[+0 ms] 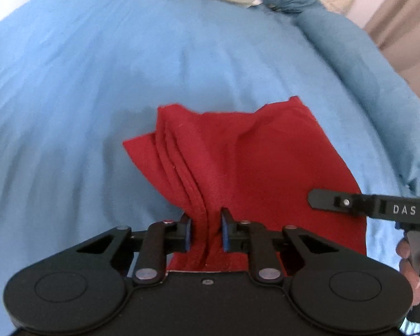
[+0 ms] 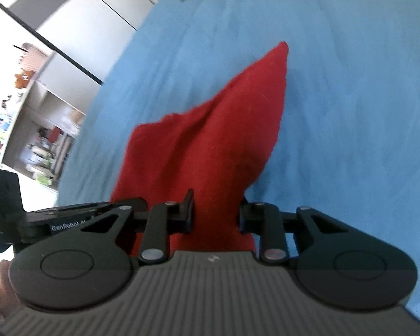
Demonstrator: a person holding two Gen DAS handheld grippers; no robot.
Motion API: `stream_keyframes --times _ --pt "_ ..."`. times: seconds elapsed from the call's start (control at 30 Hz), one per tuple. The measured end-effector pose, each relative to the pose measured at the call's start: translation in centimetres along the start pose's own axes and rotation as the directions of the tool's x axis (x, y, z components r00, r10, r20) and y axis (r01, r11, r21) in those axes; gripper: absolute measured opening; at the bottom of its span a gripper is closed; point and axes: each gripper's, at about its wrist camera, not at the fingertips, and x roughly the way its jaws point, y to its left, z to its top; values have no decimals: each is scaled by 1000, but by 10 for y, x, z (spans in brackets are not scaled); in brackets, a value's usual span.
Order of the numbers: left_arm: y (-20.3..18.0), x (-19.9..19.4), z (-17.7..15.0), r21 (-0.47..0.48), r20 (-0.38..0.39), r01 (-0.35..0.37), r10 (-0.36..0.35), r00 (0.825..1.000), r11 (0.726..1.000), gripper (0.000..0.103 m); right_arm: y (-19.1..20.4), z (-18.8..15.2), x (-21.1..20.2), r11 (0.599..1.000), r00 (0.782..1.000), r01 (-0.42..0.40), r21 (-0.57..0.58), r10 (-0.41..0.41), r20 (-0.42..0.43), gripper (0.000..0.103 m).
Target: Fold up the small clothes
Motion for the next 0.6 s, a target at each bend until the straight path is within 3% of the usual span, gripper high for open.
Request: stream_keyframes --times 0.17,0.33,0.5,0.6 --pt "-43 -32 -27 16 10 44 -44 999 999 21 -1 -15 -63 1000 999 -15 -13 16 31 43" --pt "-81 -40 -69 34 -23 69 -68 997 997 21 -19 -57 -121 999 999 39 -11 -39 21 43" --pt "-94 -5 -111 99 -61 -6 12 998 995 22 -67 -111 -117 994 996 88 61 -87 -22 43" --pt "-92 2 -119 114 -39 -33 38 999 993 25 -96 -134 -112 987 998 47 154 -52 26 48"
